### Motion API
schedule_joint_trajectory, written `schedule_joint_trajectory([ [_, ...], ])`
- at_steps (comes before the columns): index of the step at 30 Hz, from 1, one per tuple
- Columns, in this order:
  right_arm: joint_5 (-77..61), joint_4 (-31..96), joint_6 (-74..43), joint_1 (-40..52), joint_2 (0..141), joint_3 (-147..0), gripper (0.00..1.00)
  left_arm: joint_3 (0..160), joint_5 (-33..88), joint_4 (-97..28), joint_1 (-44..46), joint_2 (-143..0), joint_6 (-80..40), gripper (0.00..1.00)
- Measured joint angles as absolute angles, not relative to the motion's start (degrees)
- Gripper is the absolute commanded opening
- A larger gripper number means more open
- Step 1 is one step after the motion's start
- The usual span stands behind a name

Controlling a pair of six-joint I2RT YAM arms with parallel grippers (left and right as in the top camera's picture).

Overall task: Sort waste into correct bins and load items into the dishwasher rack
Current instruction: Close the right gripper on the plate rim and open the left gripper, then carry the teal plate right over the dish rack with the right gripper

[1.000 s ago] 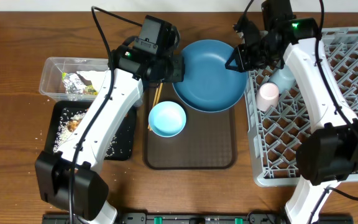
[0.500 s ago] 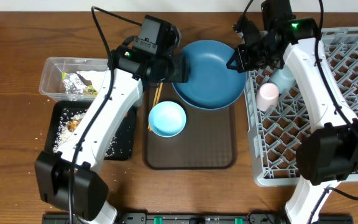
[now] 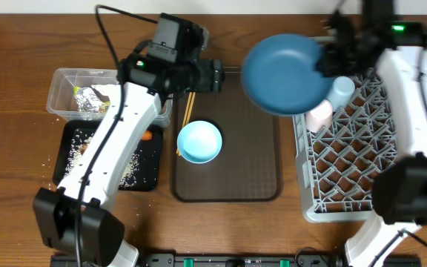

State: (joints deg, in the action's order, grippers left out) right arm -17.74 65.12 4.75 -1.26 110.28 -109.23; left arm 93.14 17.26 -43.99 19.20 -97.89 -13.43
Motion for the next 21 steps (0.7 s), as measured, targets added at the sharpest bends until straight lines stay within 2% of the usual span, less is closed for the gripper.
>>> schedule_joint_trajectory([
  [10, 17.7, 60.3, 8.3, -18.7, 92.7, -109.1, 0.01, 93.1, 17.3, -44.6, 18.1, -97.4, -13.4, 0.8],
  [16, 26.7, 57.2, 19.2, -26.5, 89.8, -109.1, 0.01, 93.1, 17.3, -44.8, 18.1, -97.4, -13.4, 0.81],
  [21, 35.0, 52.2, 22.6, -29.9, 92.0, -109.1, 0.01, 93.1, 17.2, -44.8, 18.1, -97.4, -13.2, 0.8],
])
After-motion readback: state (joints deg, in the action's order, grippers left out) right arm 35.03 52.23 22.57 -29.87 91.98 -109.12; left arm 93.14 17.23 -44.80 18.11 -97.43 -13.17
